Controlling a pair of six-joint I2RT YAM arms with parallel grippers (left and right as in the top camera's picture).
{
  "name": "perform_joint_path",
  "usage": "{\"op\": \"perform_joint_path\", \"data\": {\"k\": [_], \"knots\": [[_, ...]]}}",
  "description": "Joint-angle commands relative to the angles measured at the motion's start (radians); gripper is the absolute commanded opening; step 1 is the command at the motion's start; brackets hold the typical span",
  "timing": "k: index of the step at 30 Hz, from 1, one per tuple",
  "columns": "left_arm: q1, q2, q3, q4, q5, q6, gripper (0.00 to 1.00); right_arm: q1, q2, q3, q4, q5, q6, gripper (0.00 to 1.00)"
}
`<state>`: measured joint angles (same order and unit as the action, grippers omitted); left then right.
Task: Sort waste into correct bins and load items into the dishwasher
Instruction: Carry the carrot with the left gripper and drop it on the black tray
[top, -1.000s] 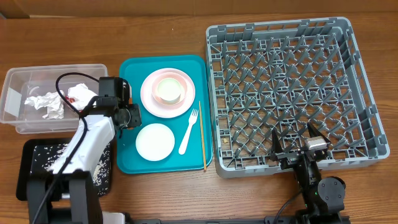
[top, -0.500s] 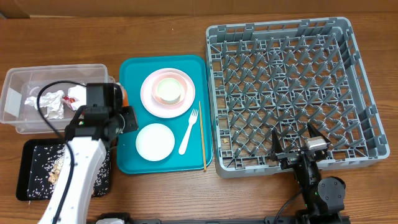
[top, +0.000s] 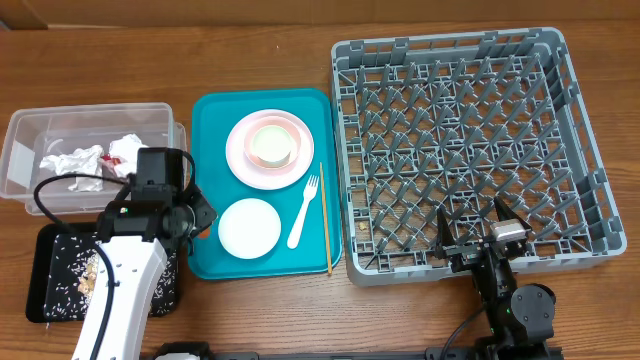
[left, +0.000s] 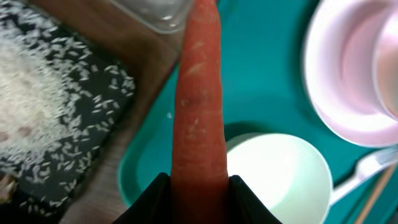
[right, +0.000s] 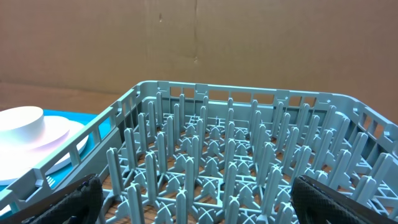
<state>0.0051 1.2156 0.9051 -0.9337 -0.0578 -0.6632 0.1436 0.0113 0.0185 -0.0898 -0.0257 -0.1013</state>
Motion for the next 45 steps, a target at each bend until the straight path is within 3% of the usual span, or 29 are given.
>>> {"op": "perform_joint_path", "data": {"k": [1, 12, 30, 38, 45], "knots": [[0.006, -0.018, -0.005, -0.039, -0.135, -0.176, 0.04, -0.006, -0.008, -0.010, 0.006, 0.002, 0.000, 1.00], [0.091, -0.017, -0.005, -0.095, -0.211, -0.281, 0.04, -0.006, -0.008, -0.010, 0.006, 0.003, -0.001, 1.00], [0.261, -0.002, -0.010, -0.073, -0.321, -0.314, 0.04, -0.006, -0.008, -0.010, 0.006, 0.003, 0.000, 1.00], [0.289, 0.040, -0.138, 0.076, -0.345, -0.393, 0.04, -0.006, -0.008, -0.010, 0.006, 0.003, 0.000, 1.00], [0.353, 0.070, -0.219, 0.187, -0.342, -0.392, 0.04, -0.006, -0.008, -0.010, 0.006, 0.003, 0.000, 1.00]]}}
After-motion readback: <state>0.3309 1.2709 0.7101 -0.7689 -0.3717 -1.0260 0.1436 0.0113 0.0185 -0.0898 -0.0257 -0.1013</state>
